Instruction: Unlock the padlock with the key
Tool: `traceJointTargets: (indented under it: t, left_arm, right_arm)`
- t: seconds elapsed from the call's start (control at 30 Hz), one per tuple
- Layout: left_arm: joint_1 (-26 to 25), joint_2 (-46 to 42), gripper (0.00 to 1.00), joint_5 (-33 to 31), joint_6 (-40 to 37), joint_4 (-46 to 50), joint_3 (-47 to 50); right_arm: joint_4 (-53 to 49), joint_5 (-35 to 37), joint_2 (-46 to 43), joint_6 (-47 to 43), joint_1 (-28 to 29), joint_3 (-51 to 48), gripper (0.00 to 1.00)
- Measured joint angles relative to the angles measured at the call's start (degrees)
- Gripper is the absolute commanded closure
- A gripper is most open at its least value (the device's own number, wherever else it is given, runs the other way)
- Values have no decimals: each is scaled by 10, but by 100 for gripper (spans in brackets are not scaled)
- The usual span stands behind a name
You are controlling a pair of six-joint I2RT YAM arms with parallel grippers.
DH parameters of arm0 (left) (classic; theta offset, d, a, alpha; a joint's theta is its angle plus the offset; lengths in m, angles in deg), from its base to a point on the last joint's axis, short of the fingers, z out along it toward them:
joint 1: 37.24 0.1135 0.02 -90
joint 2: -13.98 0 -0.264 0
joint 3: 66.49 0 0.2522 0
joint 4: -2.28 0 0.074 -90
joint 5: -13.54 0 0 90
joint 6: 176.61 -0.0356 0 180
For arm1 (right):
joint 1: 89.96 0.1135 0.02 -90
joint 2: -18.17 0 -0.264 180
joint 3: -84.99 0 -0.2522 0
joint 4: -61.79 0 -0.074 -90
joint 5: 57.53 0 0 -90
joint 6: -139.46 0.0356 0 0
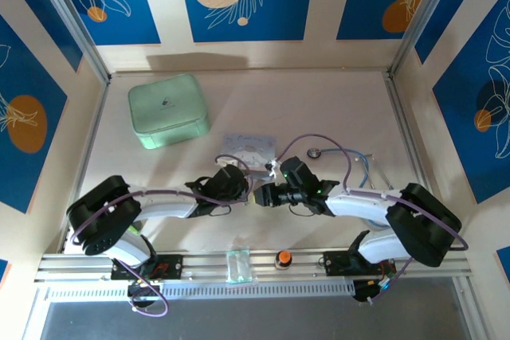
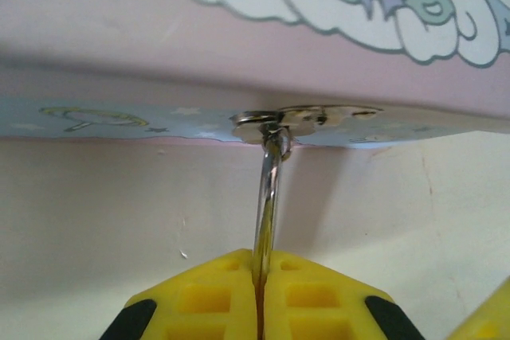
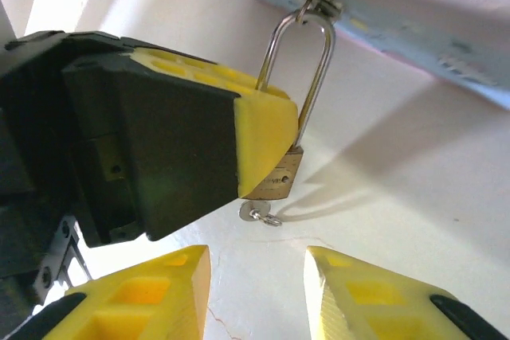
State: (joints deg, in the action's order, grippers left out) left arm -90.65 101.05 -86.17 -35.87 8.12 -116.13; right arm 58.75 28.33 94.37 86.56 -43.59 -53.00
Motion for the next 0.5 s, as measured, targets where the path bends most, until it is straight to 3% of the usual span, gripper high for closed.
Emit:
traceJointTargets:
  t: [0.27, 0.5]
  left_arm:
    - [0, 44, 78, -34, -86, 150, -93]
    - [-3, 64, 74, -38, -103, 182, -105]
  right_arm:
    - [-40, 34, -35, -1, -30, -8, 64]
    - [-64, 53, -43, 7, -52, -18, 63]
